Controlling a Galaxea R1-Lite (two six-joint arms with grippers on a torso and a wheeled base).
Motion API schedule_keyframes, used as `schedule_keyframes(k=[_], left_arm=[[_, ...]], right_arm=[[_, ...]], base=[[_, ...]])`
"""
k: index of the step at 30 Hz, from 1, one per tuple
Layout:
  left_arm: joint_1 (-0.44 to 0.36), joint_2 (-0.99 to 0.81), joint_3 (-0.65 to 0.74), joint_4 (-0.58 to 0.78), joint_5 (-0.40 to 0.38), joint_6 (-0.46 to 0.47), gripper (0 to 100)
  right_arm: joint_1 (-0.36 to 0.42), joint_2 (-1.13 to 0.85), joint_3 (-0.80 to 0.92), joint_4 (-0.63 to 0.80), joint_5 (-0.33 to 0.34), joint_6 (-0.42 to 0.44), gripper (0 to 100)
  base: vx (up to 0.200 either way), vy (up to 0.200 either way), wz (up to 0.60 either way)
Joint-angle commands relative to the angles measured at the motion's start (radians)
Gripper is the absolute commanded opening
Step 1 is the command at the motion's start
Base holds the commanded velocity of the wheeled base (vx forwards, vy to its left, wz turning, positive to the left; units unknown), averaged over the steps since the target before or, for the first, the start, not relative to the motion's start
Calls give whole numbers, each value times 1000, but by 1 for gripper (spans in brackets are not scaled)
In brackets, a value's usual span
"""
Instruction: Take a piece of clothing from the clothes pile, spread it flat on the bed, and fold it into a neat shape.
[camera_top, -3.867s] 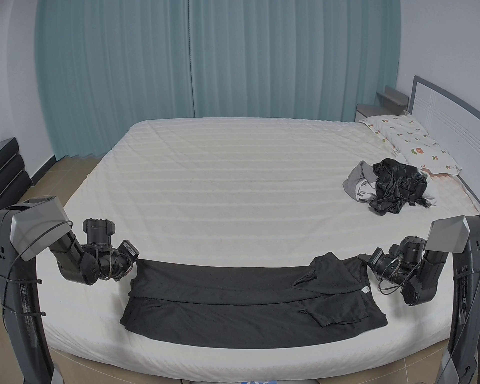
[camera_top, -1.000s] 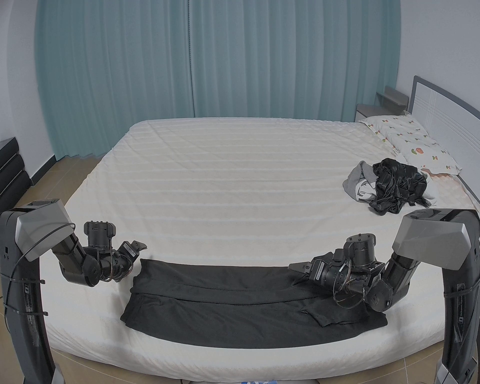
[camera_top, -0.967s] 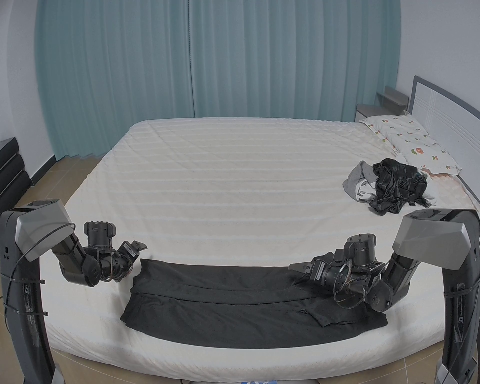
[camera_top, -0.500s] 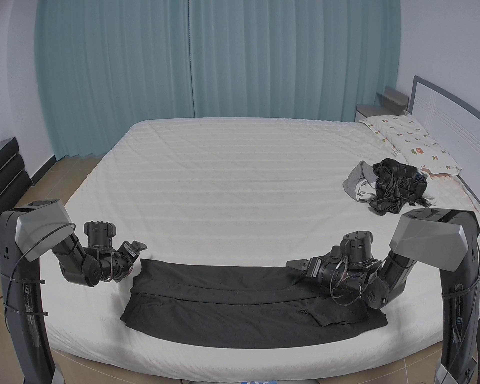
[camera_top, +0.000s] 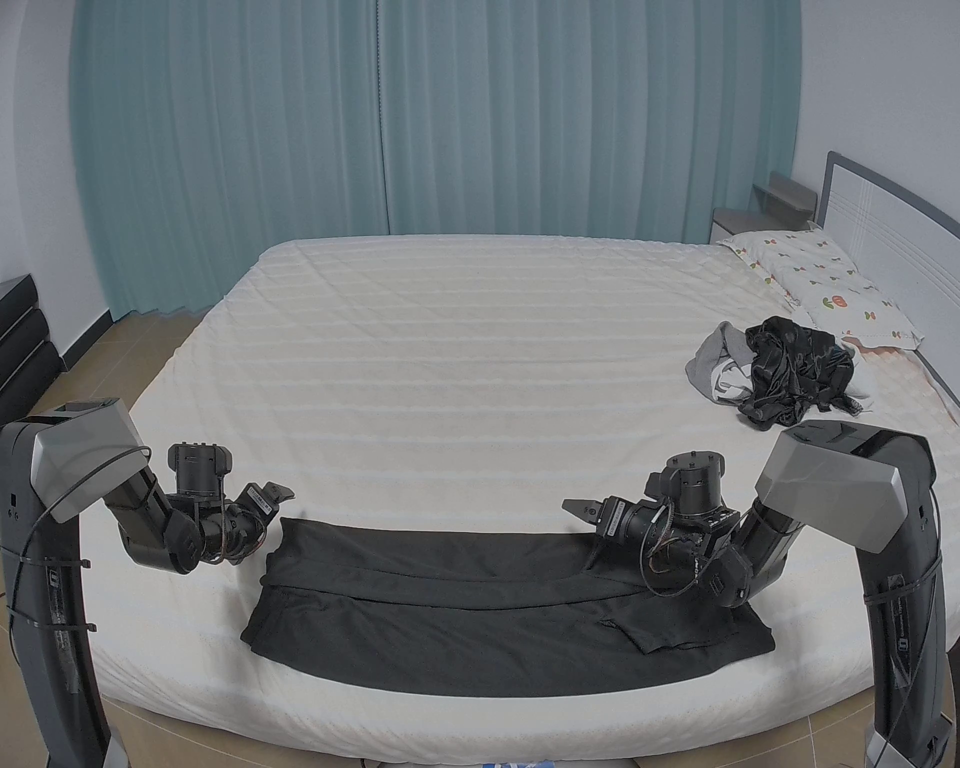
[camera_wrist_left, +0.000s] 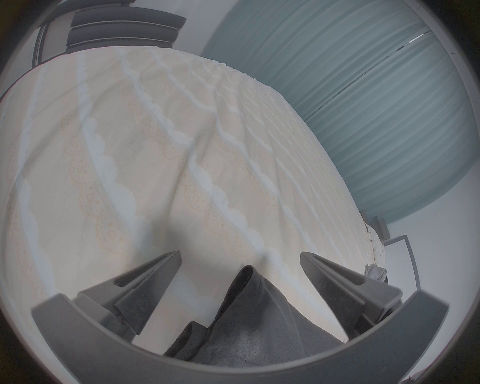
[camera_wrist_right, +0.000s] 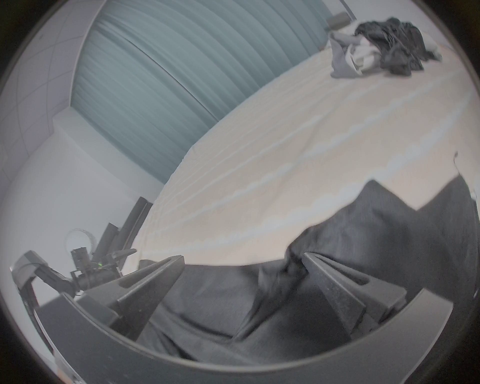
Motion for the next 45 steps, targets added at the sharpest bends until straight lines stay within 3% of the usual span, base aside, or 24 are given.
schedule_keyframes(k=[1, 22, 45], left_arm=[[1, 3, 0, 0, 0, 0, 100], [1, 3, 0, 0, 0, 0, 100], [1, 4, -2, 0, 2, 1, 100]], right_arm=[[4, 14, -1, -4, -4, -1, 100], [-2, -55, 152, -90, -19, -5, 100], [62, 34, 53, -89, -14, 11, 100]], base=[[0, 0, 0], [0, 0, 0], [0, 0, 0]])
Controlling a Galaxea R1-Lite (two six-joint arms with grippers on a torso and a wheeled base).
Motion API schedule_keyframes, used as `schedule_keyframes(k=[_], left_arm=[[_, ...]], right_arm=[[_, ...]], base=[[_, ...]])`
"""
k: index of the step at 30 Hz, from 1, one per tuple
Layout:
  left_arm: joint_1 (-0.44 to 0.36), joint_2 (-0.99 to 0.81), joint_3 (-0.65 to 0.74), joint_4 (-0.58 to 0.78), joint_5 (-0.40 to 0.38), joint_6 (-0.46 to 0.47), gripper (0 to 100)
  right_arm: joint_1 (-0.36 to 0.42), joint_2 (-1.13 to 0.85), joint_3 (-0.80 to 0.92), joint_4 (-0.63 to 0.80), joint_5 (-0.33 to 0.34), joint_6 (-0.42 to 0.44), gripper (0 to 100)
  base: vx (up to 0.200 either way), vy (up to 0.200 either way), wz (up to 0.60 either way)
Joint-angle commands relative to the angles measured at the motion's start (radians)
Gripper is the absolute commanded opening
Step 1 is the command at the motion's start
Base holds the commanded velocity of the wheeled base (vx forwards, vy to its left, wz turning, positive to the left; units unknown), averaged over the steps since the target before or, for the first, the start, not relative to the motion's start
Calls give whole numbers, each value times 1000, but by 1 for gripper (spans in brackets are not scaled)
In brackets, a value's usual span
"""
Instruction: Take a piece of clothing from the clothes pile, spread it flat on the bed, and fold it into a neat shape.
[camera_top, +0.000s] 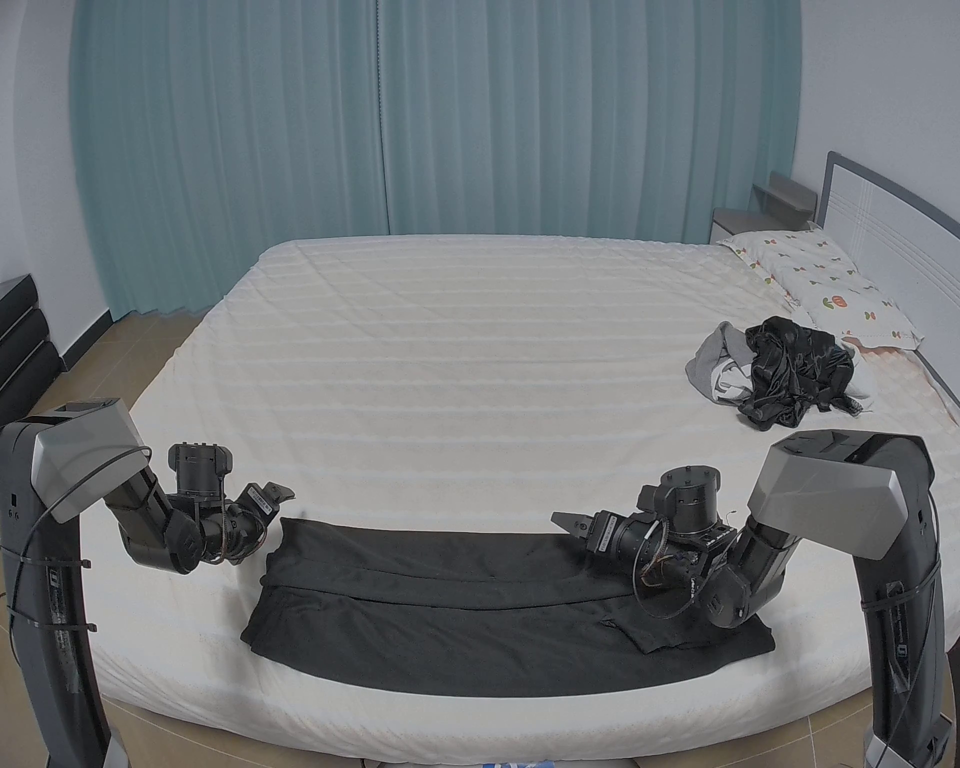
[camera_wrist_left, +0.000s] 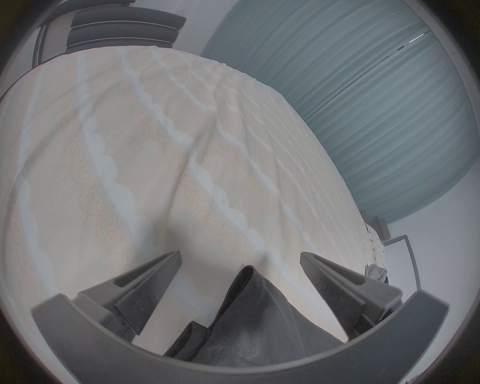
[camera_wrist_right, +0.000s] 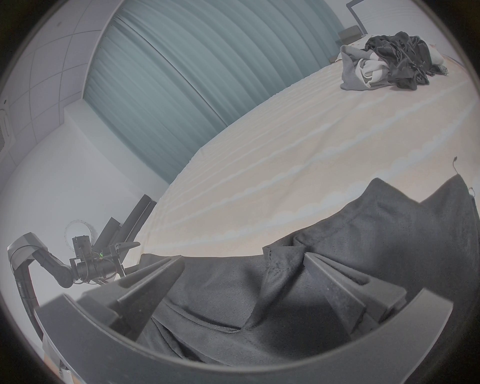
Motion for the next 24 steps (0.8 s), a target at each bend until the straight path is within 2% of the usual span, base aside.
schedule_keyframes(k=[1, 8, 14, 19, 24], left_arm=[[0, 1, -1, 0, 1, 0, 100], [0, 2, -1, 0, 1, 0, 100], [1, 2, -1, 0, 1, -2, 100], [1, 1, -1, 0, 1, -2, 100], [0, 1, -1, 0, 1, 0, 100]], right_arm=[[14, 45, -27, 0, -1, 0, 100], [14, 31, -24, -4, -8, 2, 100], [-4, -81, 42, -12, -7, 5, 100], [-58, -153, 119, -37, 4, 5, 100], [-154, -177, 174, -43, 38, 5, 100]], base=[[0, 0, 0], [0, 0, 0], [0, 0, 0], [0, 0, 0], [0, 0, 0]])
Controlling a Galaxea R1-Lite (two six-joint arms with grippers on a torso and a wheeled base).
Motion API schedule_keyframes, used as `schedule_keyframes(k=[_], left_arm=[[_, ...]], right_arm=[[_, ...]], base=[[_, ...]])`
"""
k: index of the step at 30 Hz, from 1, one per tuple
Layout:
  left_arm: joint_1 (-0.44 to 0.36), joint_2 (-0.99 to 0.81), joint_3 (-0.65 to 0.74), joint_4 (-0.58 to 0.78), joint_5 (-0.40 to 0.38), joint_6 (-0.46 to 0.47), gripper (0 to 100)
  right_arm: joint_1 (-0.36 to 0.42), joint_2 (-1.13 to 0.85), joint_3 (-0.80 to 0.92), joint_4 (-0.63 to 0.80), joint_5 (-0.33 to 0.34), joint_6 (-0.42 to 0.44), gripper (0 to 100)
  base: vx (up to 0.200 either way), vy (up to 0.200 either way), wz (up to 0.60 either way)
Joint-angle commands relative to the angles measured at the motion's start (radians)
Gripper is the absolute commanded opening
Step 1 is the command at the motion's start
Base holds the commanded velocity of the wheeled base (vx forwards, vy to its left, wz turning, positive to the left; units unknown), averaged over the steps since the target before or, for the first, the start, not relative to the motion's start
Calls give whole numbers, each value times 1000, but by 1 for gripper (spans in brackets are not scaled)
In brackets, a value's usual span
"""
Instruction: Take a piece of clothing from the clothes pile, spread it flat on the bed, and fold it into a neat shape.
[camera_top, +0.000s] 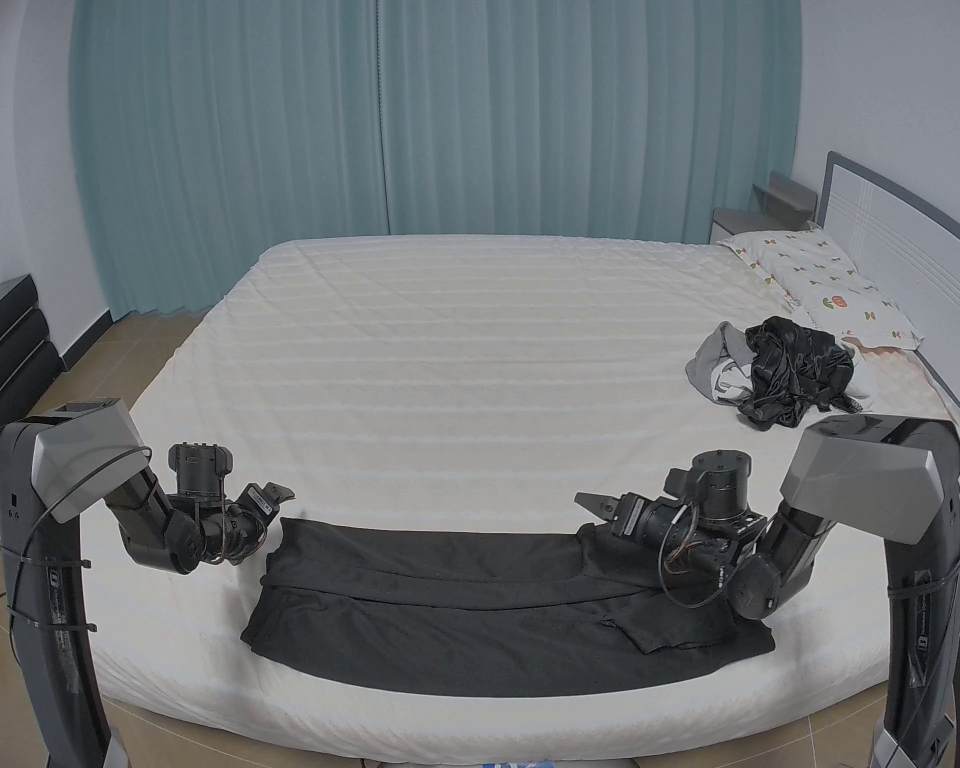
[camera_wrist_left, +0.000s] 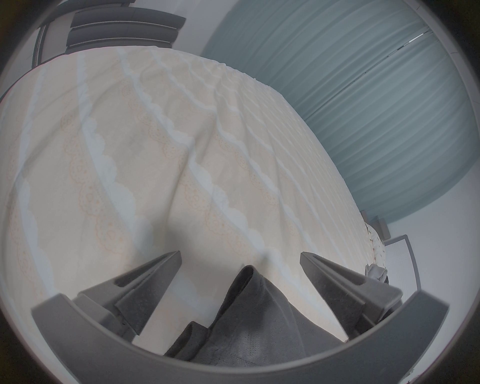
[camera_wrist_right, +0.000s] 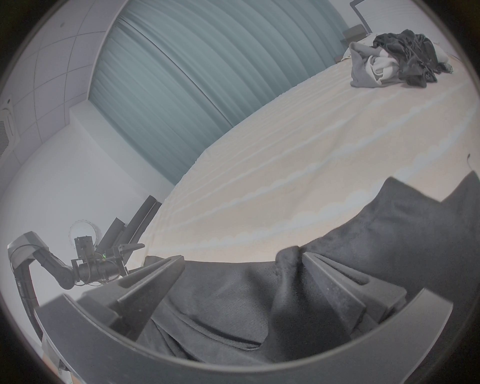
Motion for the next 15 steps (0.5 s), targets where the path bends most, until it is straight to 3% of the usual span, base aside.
schedule_keyframes(k=[1, 7, 15], left_arm=[[1, 0, 0, 0, 1, 0, 100], [1, 0, 0, 0, -1, 0, 100], [1, 0, 1, 0, 1, -1, 100]], right_arm=[[-87, -48, 62, -5, 34, 0, 100], [-165, -29, 108, -7, 79, -21, 100], [-199, 26, 125, -5, 95, -107, 100]], base=[[0, 0, 0], [0, 0, 0], [0, 0, 0]])
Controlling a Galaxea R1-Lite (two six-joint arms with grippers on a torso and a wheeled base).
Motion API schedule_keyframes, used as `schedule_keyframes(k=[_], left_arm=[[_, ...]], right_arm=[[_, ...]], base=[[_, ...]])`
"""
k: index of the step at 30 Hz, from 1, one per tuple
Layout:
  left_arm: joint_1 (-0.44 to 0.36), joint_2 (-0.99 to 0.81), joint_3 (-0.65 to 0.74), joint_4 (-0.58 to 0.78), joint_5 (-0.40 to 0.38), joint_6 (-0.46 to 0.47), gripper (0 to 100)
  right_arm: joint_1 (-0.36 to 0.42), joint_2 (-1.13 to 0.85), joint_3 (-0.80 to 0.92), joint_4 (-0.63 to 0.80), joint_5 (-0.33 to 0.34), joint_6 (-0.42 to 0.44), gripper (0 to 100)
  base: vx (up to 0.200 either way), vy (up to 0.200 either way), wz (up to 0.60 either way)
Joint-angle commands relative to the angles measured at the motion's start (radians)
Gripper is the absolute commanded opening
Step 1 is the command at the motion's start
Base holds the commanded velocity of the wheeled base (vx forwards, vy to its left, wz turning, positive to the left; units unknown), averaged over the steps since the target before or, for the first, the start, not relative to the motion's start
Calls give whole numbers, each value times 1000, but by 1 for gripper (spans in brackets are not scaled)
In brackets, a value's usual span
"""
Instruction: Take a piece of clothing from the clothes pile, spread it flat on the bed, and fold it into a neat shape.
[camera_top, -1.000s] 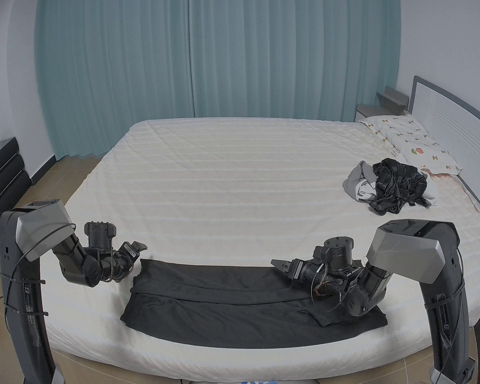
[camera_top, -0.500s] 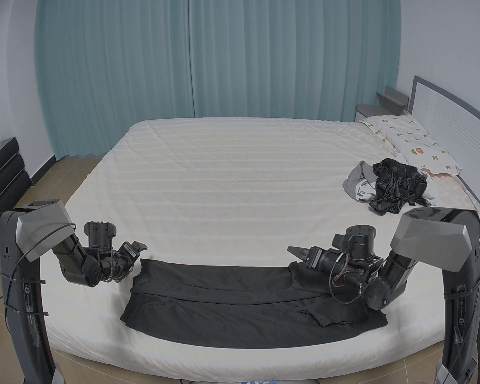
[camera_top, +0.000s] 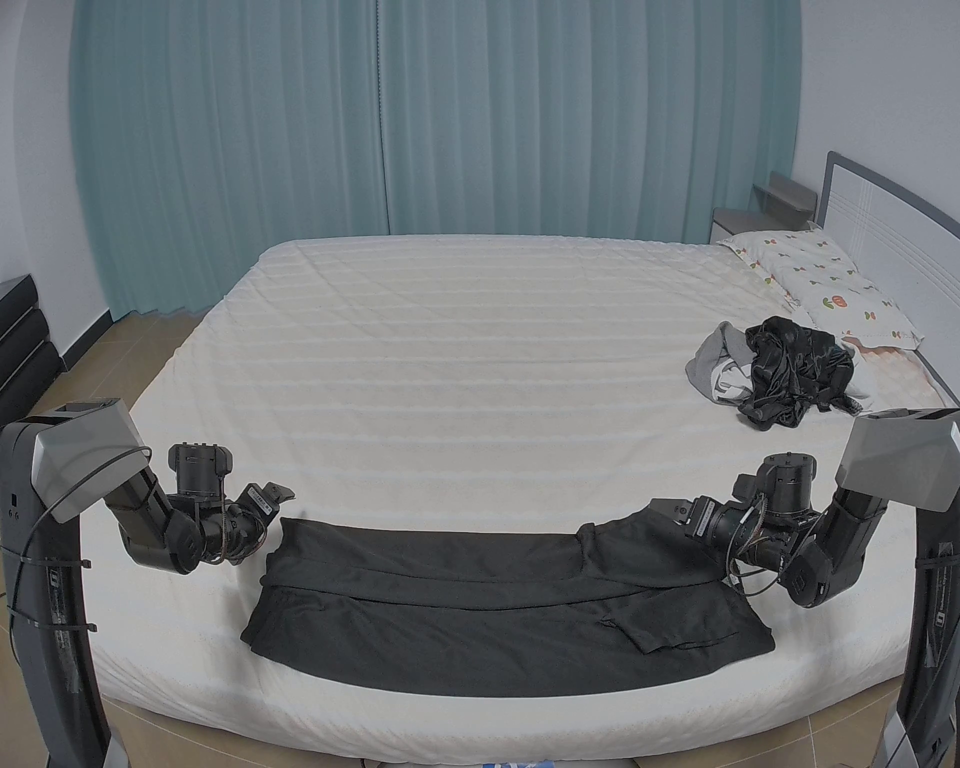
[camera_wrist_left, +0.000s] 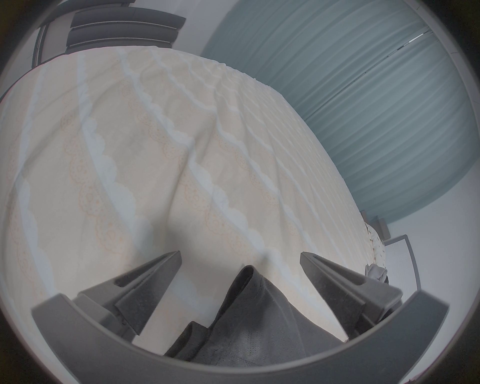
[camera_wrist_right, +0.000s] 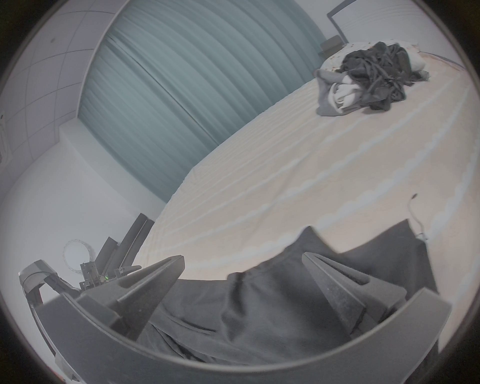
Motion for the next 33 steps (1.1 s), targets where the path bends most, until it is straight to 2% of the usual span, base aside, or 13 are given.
schedule_keyframes(k=[1, 10, 18, 19, 24, 33], left_arm=[[-1, 0, 0, 0, 1, 0, 100], [-1, 0, 0, 0, 1, 0, 100], [-1, 0, 0, 0, 1, 0, 100], [-1, 2, 0, 0, -1, 0, 100], [-1, 2, 1, 0, 1, 0, 100], [-1, 2, 0, 0, 1, 0, 100]], right_arm=[[-15, 42, 6, -1, 3, -21, 100], [-16, 70, -2, -2, 1, -26, 100], [-50, 91, -5, -2, 3, -44, 100], [-53, 93, -5, -10, 3, -44, 0], [-65, 94, 6, -57, 4, -44, 0], [-82, 71, 49, -61, 34, -41, 0]], base=[[0, 0, 0], [0, 0, 0], [0, 0, 0], [0, 0, 0], [0, 0, 0], [0, 0, 0]])
